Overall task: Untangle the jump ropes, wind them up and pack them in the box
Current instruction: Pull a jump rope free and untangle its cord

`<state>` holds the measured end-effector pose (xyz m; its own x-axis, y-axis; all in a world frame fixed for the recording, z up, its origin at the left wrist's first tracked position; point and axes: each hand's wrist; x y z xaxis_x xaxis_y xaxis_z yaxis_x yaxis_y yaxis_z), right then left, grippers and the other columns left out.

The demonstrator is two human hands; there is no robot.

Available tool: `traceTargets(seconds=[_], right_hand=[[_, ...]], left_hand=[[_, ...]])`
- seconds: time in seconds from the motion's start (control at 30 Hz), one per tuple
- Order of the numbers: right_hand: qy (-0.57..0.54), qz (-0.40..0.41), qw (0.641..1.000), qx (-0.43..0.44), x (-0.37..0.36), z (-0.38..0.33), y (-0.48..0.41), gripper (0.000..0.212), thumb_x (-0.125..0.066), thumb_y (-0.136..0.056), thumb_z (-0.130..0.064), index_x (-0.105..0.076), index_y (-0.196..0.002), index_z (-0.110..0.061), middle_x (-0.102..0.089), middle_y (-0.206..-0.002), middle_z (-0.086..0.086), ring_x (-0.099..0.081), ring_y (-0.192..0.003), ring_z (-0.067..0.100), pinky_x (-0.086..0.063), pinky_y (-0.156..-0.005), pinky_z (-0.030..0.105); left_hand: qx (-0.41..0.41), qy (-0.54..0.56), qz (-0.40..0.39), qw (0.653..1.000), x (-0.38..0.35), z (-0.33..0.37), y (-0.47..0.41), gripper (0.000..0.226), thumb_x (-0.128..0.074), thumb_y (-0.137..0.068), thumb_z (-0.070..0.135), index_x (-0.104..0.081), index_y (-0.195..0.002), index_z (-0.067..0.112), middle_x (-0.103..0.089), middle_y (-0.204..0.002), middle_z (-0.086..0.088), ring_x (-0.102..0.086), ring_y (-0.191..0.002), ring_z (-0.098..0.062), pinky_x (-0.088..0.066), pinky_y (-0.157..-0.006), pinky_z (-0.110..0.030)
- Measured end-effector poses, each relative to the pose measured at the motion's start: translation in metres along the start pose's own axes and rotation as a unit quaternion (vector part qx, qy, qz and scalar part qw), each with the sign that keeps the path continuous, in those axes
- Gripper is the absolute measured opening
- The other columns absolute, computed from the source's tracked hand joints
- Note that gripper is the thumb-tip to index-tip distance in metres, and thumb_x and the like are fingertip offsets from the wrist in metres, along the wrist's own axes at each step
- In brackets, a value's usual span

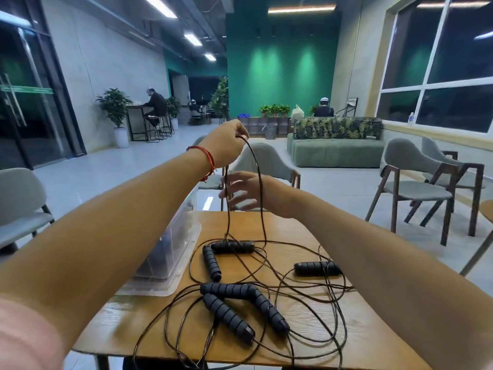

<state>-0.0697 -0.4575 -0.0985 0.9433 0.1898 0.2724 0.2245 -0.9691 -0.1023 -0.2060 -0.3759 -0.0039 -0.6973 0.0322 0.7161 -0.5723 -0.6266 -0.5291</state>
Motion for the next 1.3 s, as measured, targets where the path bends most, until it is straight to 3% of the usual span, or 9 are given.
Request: traceTargets(seconds=[0.1, 0.23, 0.4, 0.5, 0.63, 0.8, 0.93, 1.1, 1.3], right_hand=[[0.024, 0.098, 0.995, -0.008, -0.005, -0.016, -0.004, 0.041, -0.057, -0.108, -0.035, -0.066, -0.133, -0.004, -0.068, -0.092, 0.008, -0.065, -0.086, 0.026, -0.057, -0.083, 0.042], [0.025, 0.2, 0.979, 0.018, 0.0, -0.036, -0.008, 0.024, -0.053, -0.111, -0.03, -0.071, -0.114, -0.014, -0.06, -0.08, 0.001, -0.059, -0.066, 0.014, -0.058, -0.061, 0.034], [-0.132, 0.292, 0.942, 0.095, 0.02, -0.072, -0.013, 0.021, -0.048, -0.114, -0.023, -0.063, -0.101, -0.015, -0.055, -0.074, -0.001, -0.05, -0.051, 0.008, -0.047, -0.047, 0.025], [-0.224, 0.324, 0.91, 0.126, 0.035, -0.092, -0.01, 0.021, -0.048, -0.114, -0.02, -0.059, -0.097, -0.012, -0.052, -0.073, 0.001, -0.046, -0.052, 0.009, -0.048, -0.046, 0.023], [-0.279, 0.37, 0.87, 0.17, 0.057, -0.107, 0.0, 0.02, -0.048, -0.114, -0.02, -0.057, -0.101, -0.008, -0.052, -0.078, 0.002, -0.046, -0.053, 0.009, -0.048, -0.048, 0.023], [-0.085, 0.357, 0.926, 0.09, 0.073, -0.093, 0.012, 0.012, -0.057, -0.109, -0.022, -0.059, -0.103, -0.011, -0.057, -0.08, 0.001, -0.052, -0.062, 0.013, -0.054, -0.059, 0.029], [0.002, 0.182, 0.981, -0.066, 0.066, -0.051, 0.017, 0.024, -0.062, -0.105, -0.034, -0.064, -0.111, -0.011, -0.068, -0.099, 0.004, -0.065, -0.086, 0.021, -0.059, -0.081, 0.036], [0.124, -0.029, 0.981, -0.147, 0.051, -0.008, 0.014, 0.031, -0.059, -0.108, -0.028, -0.064, -0.138, -0.023, -0.072, -0.135, -0.001, -0.07, -0.122, 0.025, -0.058, -0.097, 0.038], [0.093, 0.12, 0.986, -0.066, 0.04, -0.025, 0.01, 0.035, -0.051, -0.112, -0.037, -0.07, -0.123, -0.01, -0.081, -0.11, 0.009, -0.079, -0.095, 0.027, -0.062, -0.075, 0.032]], left_hand=[[-0.012, 0.009, 0.029, 0.999, -0.003, -0.01, 0.002, 0.018, -0.051, -0.106, 0.014, -0.059, -0.122, 0.016, -0.066, -0.099, -0.001, -0.059, -0.081, -0.009, -0.043, -0.066, -0.017], [0.021, 0.129, 0.029, 0.991, -0.017, -0.023, 0.014, 0.049, -0.065, -0.101, 0.033, -0.044, -0.141, 0.015, -0.059, -0.129, -0.006, -0.063, -0.111, -0.02, -0.057, -0.094, -0.035], [0.082, 0.385, -0.18, 0.902, -0.049, -0.021, 0.056, 0.049, -0.044, -0.108, 0.054, -0.061, -0.134, 0.016, -0.07, -0.125, -0.013, -0.071, -0.113, -0.03, -0.061, -0.093, -0.047], [0.032, 0.304, -0.29, 0.907, -0.067, -0.033, 0.074, 0.027, -0.053, -0.11, 0.028, -0.065, -0.126, 0.01, -0.075, -0.117, -0.011, -0.073, -0.111, -0.025, -0.06, -0.096, -0.046], [0.008, 0.088, -0.378, 0.922, -0.079, -0.056, 0.082, 0.024, -0.054, -0.109, 0.036, -0.072, -0.117, 0.023, -0.077, -0.112, 0.009, -0.072, -0.108, -0.007, -0.057, -0.101, -0.041], [0.043, 0.078, -0.228, 0.97, -0.066, -0.065, 0.069, 0.036, -0.046, -0.112, 0.04, -0.073, -0.102, 0.018, -0.078, -0.097, -0.002, -0.074, -0.087, -0.02, -0.06, -0.064, -0.029], [0.036, 0.173, -0.088, 0.98, -0.037, -0.042, 0.043, 0.037, -0.046, -0.113, 0.033, -0.071, -0.102, 0.008, -0.078, -0.093, -0.011, -0.072, -0.07, -0.02, -0.056, -0.056, -0.028], [0.007, 0.203, -0.019, 0.979, -0.014, -0.018, 0.018, 0.033, -0.047, -0.113, 0.028, -0.07, -0.099, 0.009, -0.073, -0.082, -0.012, -0.069, -0.063, -0.016, -0.059, -0.054, -0.03], [0.0, 0.277, 0.07, 0.958, -0.019, -0.006, 0.008, 0.024, -0.063, -0.106, 0.026, -0.057, -0.125, 0.011, -0.066, -0.11, -0.01, -0.073, -0.096, -0.025, -0.065, -0.068, -0.034]])
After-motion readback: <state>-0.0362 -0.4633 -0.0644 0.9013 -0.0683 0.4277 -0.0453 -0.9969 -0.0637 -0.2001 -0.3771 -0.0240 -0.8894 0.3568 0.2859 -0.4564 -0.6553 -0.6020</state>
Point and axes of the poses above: each hand's wrist, its own y-axis away from the middle knuckle, its own x-axis out of the back of the hand, z = x × y
